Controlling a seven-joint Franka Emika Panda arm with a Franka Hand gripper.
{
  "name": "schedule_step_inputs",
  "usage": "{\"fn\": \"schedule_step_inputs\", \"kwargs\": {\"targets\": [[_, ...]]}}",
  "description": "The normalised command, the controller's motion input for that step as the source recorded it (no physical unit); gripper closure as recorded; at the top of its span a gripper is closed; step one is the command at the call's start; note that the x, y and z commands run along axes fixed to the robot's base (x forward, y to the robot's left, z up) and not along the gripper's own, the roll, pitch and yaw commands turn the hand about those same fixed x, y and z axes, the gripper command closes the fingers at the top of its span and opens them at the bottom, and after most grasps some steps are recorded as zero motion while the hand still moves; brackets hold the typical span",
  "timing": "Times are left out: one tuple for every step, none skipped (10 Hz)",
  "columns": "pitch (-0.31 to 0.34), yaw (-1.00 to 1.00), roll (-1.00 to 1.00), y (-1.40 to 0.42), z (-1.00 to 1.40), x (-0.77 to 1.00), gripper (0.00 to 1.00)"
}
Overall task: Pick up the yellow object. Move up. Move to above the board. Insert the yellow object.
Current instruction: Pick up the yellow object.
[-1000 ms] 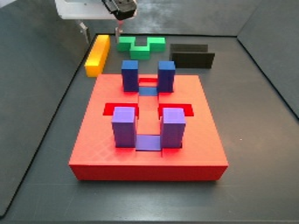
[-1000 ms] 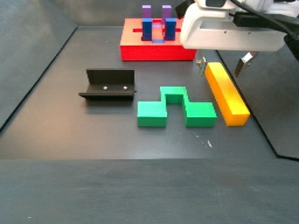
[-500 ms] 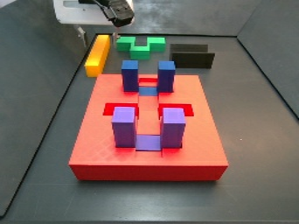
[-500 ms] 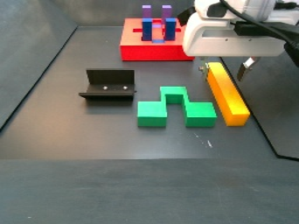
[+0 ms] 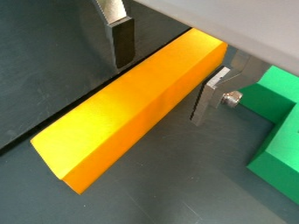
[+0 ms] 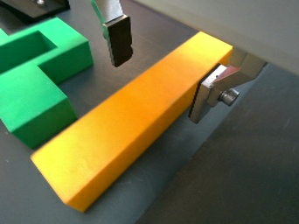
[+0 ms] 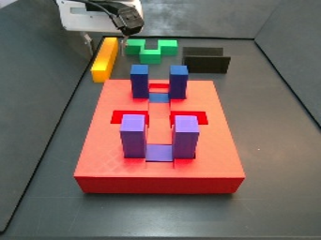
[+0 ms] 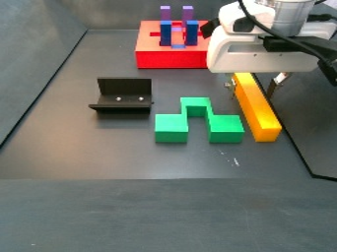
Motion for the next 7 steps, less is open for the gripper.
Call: {"fn": "schedule_step_inputs", "kwargs": {"targets": [[0.000, -0.02, 0.09, 0.00, -0.14, -0.08, 0.00], [-0.006, -0.01, 0.10, 0.00, -0.15, -0.09, 0.00], [0.000, -0.01, 0.08, 0.00, -0.15, -0.07, 0.00], [0.000, 0.00, 0.09, 0.00, -0.17, -0.06, 0.00], [0.000, 0.00, 0.08, 0.00, -0.16, -0.03, 0.00], [0.000, 0.00, 0.08, 0.00, -0.13, -0.01, 0.00], [0.000, 0.00, 0.00, 0.00, -0.03, 0.00, 0.00]]}}
